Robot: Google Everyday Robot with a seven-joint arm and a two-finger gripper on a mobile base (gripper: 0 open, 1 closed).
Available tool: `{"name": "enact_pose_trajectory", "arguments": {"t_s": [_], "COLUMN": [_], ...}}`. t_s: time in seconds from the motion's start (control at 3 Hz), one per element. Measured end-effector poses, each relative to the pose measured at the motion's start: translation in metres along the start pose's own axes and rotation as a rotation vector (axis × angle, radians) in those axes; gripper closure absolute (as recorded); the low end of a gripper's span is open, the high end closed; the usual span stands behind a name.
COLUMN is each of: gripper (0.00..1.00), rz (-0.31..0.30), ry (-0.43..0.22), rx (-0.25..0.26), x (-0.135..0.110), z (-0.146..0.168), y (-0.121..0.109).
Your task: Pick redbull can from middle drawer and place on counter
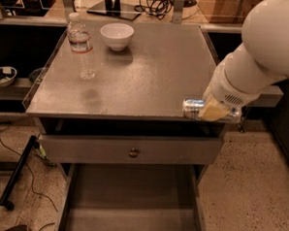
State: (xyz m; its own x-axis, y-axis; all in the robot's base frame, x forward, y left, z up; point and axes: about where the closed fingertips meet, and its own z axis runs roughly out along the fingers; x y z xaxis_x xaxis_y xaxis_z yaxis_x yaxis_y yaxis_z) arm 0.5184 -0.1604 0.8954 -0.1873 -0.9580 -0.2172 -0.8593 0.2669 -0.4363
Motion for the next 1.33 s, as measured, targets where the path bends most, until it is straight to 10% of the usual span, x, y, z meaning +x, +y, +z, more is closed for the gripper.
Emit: {"name": "enact_pose_trajectory", "arguments": {"t_s": [1.33], "gripper": [1.0], "rz": [-0.09], "ry": [-0.108], "rx": [-0.048], "x": [-0.05], "z": [0.025], "y": [-0.053]}}
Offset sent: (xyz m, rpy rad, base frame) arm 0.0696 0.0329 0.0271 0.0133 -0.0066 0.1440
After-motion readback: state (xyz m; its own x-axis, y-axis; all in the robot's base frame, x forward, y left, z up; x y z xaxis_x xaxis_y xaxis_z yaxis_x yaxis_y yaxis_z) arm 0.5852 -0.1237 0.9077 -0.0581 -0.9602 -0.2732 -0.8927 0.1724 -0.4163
